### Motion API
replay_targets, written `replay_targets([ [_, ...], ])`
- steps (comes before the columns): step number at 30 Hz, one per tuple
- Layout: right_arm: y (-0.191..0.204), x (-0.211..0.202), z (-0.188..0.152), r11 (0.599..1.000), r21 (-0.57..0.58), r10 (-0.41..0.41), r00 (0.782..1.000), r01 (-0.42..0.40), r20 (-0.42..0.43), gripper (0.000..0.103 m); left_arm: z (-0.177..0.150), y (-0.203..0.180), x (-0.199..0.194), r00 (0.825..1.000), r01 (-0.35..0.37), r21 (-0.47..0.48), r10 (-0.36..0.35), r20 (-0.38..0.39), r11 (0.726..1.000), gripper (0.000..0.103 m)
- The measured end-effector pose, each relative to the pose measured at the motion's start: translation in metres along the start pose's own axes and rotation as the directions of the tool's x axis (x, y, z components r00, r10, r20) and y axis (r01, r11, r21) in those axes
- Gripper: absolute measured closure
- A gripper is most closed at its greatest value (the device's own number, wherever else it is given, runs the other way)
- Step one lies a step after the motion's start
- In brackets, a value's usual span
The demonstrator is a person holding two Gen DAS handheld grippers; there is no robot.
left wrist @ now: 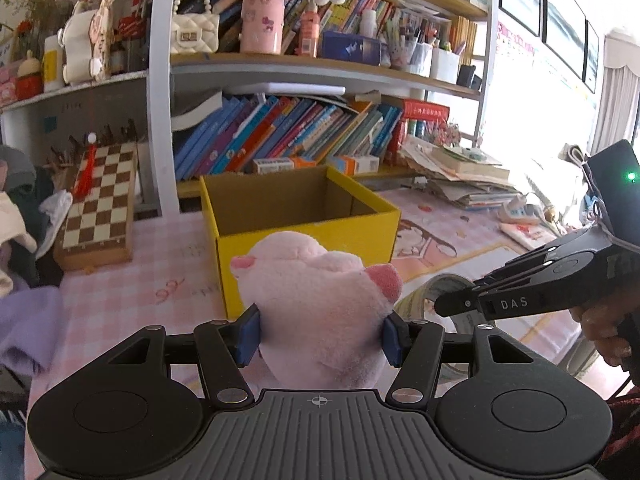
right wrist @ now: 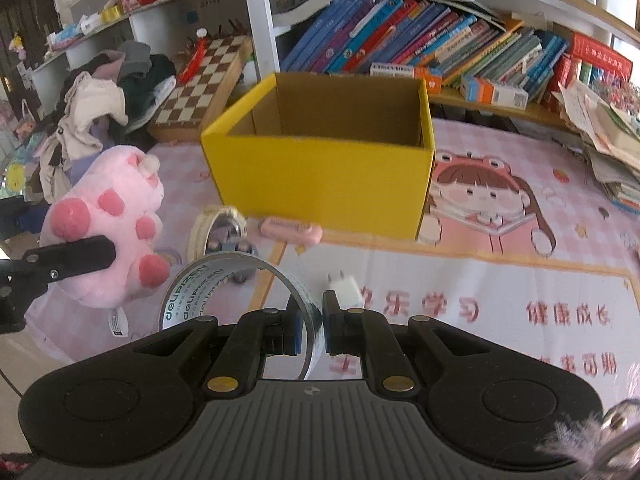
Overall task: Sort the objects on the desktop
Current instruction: 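Lift the pink plush and tape roll and carry both toward the yellow box, then lower the plush and tape roll into the yellow box with both tools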
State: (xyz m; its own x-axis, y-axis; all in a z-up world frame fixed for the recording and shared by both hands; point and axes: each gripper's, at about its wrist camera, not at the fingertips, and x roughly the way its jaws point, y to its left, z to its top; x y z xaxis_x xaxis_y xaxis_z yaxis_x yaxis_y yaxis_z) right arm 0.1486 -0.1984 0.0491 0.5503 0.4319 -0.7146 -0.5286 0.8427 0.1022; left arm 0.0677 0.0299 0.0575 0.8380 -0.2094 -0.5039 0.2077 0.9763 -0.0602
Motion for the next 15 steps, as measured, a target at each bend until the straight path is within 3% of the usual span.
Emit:
replay_targets([
  [15,-0.029,0.023,0.076,0.998,-0.069,0.019,0.995,-0.013,0.096,0.093,0.045,0.006,0.042,0.998,-0.038,0.056,0.035,0.052,0.998,0.044],
])
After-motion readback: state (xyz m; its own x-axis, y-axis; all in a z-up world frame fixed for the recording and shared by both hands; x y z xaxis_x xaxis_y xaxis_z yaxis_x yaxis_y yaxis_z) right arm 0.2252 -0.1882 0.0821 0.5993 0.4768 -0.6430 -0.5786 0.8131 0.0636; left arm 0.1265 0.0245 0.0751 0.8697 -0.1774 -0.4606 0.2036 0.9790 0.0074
